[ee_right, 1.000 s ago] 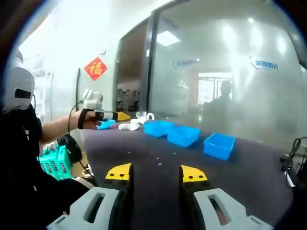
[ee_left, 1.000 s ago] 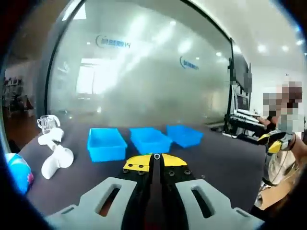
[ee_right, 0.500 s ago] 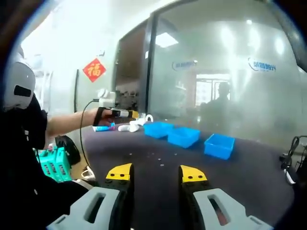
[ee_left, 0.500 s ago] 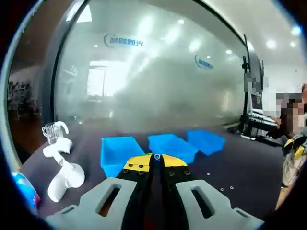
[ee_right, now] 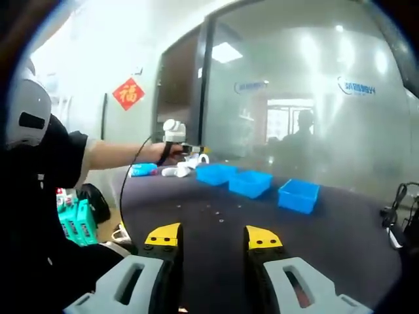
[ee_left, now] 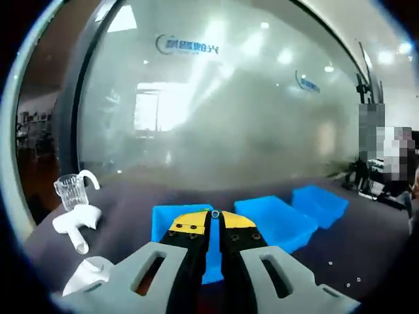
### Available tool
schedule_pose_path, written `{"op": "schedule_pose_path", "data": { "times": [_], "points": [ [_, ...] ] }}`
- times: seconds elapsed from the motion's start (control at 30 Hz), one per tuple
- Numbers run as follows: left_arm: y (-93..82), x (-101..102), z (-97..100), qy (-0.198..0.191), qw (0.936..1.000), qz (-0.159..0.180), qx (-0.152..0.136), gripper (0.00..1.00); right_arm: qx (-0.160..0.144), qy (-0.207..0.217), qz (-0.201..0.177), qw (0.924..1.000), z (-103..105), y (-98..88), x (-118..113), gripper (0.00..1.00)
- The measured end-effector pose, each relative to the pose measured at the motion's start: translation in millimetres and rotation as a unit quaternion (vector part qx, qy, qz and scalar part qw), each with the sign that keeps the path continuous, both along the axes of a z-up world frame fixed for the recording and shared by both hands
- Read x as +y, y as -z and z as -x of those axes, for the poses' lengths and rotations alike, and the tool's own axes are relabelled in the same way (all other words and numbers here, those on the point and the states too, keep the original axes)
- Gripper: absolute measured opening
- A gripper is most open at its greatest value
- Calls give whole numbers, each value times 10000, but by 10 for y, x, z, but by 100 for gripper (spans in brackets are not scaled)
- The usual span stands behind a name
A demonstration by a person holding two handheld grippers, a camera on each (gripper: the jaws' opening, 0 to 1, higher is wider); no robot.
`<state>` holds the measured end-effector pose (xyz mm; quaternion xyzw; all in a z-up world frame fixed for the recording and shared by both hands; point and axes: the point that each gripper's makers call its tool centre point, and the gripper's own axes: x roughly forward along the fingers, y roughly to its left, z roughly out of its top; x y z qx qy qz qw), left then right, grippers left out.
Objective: Sort the screws, nuts, and washers into the corresponding bins
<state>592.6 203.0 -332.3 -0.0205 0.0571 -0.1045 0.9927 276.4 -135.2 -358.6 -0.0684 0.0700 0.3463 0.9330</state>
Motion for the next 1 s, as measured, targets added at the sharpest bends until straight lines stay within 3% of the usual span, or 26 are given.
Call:
{"op": "schedule_pose_path", "data": {
  "times": [0.07, 0.1, 0.17, 0.23, 0.3, 0.33, 0.6, 0.67, 0.77, 0.87, 1.0],
  "points": [
    [14, 42, -87, -49, 10000, 59, 12, 2, -2, 9, -15, 10000, 0, -2, -10, 32],
    [12, 82, -169, -98, 9995, 289, 44, 2, -4, 18, -21, 10000, -1, -2, -19, 32],
    [20, 132, -259, -166, 9990, 402, 92, 2, 6, 32, -37, 10000, -5, 5, -28, 32],
    [32, 148, -319, -205, 9992, 321, 108, 2, 7, 34, -32, 10000, -3, 9, -28, 32],
    [71, 152, -358, -191, 9996, -58, 195, 2, 2, 29, -44, 10000, 4, 4, -26, 32],
    [68, 133, -373, -177, 9997, -31, 166, 2, -1, 32, -50, 10000, 6, 2, -28, 32],
    [97, 47, -334, -156, 9996, -48, 225, 3, 7, 42, -93, 9999, 19, -5, -40, 32],
    [74, 38, -328, -139, 9997, -33, 186, 6, 4, 31, -89, 10000, 24, -7, -33, 32],
    [60, -2, -299, -31, 9997, -151, 172, 19, 6, 37, -104, 9999, 27, -11, -30, 32],
    [49, -28, -237, 41, 9996, -227, 174, 23, 1, 33, -106, 9999, 32, -16, -19, 32],
    [13, -67, -128, 167, 9997, -105, 138, 31, -13, 15, -114, 9999, 37, -32, 2, 32]
  ]
}}
